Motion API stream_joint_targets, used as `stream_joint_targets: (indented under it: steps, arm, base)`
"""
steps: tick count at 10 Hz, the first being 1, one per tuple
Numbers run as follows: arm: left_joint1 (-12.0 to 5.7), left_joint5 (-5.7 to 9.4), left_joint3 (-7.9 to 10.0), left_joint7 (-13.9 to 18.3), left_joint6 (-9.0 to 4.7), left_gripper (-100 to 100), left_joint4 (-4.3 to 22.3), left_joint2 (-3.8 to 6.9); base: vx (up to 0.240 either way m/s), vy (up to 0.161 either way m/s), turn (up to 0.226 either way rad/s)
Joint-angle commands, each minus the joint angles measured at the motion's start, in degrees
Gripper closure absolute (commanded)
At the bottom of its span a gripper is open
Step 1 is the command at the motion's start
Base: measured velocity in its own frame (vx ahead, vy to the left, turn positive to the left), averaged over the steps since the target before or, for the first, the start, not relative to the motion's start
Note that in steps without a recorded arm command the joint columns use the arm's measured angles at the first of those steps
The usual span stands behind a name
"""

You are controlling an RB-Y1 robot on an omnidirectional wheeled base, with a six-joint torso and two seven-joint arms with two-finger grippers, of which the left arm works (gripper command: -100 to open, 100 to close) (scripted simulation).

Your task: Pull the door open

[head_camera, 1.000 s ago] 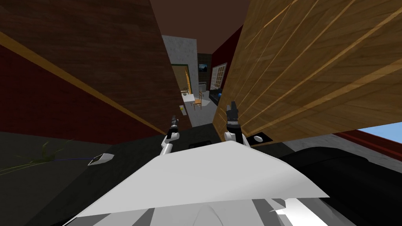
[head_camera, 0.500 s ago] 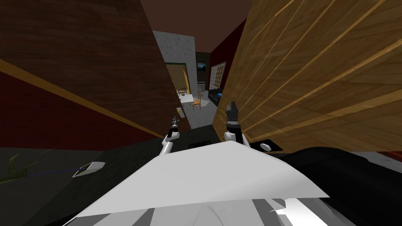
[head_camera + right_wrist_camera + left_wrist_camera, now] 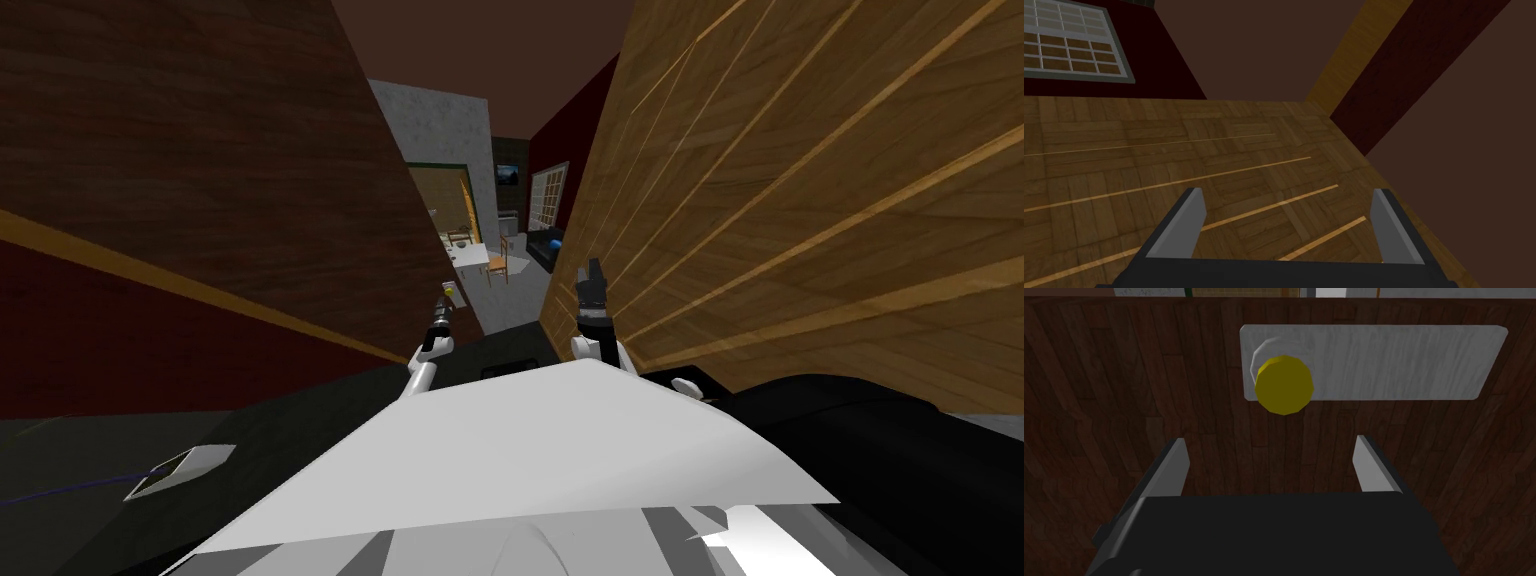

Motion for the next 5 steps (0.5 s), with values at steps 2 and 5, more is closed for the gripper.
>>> stream_joint_targets:
  steps: [2, 5]
  arm:
    - [-0.1, 0.67, 1.02, 1.27, -0.64, -100, 1.46, 1.97]
    - [-0.03, 1.52, 2.42, 2.78, -1.16, -100, 2.9, 4.45]
  base:
    - [0.177, -0.006, -0.114]
    - [0.19, 0.004, -0.132]
